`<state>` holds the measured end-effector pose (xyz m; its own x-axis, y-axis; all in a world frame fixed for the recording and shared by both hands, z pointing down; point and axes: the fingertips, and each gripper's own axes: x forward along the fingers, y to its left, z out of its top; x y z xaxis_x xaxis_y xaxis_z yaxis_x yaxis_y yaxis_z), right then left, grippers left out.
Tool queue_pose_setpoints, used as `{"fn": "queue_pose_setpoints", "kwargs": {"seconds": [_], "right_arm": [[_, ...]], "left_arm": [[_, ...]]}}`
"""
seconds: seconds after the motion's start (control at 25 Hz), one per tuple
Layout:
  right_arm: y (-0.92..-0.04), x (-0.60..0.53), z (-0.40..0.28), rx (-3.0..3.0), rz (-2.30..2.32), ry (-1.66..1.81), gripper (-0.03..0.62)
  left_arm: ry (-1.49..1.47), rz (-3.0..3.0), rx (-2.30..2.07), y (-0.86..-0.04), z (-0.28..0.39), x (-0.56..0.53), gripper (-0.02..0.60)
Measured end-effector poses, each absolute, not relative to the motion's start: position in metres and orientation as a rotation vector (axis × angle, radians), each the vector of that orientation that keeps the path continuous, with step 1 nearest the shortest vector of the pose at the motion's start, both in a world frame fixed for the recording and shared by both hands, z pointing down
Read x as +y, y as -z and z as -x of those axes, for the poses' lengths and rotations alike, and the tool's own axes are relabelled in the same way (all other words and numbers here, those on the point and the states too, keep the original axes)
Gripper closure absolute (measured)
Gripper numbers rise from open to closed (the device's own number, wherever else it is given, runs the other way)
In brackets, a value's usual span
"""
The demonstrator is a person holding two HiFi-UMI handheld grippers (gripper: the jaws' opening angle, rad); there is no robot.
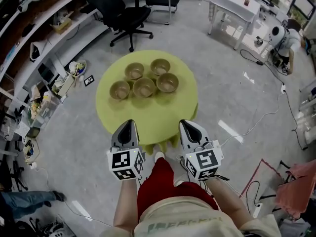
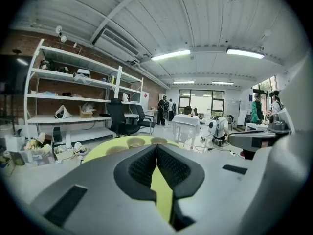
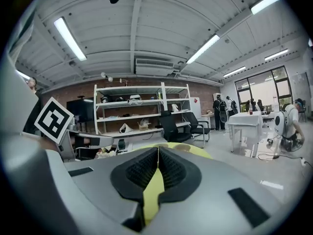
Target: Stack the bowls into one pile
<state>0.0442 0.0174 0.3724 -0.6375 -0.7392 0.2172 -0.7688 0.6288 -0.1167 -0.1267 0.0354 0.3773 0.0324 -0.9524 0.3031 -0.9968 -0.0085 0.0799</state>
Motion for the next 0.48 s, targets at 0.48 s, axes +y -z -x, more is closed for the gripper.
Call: {"fn": "queue_pose_setpoints", "kwargs": {"seconds": [0.48], "right_arm": [[-0.391, -0.067, 0.011, -2.617, -1.337, -0.317, 0.557]], "left_arm": [[-0.289, -2.108, -1.855, -0.415, 0.170, -0.065, 0.557]]}}
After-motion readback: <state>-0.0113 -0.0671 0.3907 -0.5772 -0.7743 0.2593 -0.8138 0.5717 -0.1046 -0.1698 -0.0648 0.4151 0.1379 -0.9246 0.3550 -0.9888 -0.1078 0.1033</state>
